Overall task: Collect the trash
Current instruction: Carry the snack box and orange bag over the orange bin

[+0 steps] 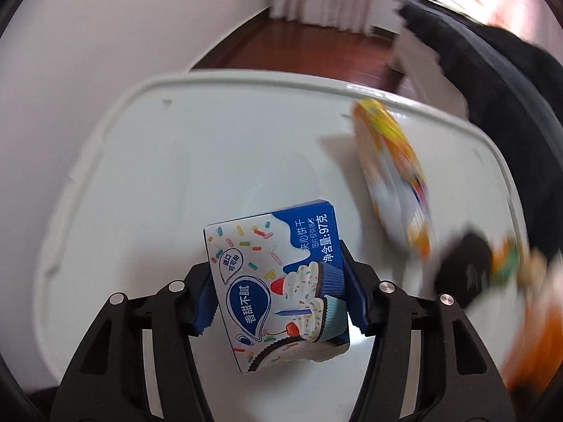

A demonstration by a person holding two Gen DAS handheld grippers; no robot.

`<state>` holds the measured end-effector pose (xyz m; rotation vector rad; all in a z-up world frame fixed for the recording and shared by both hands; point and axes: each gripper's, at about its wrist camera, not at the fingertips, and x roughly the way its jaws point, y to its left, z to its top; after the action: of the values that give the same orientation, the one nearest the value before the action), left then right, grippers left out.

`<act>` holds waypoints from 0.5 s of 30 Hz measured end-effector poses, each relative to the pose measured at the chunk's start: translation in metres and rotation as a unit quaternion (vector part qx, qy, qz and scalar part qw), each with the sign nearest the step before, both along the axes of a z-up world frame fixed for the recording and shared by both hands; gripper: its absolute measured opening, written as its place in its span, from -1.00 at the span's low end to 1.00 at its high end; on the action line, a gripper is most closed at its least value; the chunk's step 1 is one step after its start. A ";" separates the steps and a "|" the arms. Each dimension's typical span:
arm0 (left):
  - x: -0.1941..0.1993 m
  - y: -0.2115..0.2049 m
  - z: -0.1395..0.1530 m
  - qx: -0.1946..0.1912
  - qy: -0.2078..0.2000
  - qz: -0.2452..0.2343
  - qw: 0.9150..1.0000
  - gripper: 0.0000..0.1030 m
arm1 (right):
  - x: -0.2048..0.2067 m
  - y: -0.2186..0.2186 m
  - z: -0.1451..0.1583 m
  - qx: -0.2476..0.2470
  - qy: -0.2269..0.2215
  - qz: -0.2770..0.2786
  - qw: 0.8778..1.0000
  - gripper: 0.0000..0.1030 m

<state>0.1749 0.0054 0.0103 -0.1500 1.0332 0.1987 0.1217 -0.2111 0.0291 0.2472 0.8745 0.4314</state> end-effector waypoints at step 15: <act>-0.168 -0.023 0.033 0.028 -0.024 -0.097 0.995 0.12 | -0.081 0.029 0.011 -0.042 -0.044 0.025 0.998 -0.52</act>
<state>0.0066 -0.0177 0.0438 -0.0026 0.9862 0.0480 0.0409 -0.1820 0.0398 0.1279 0.8118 0.4473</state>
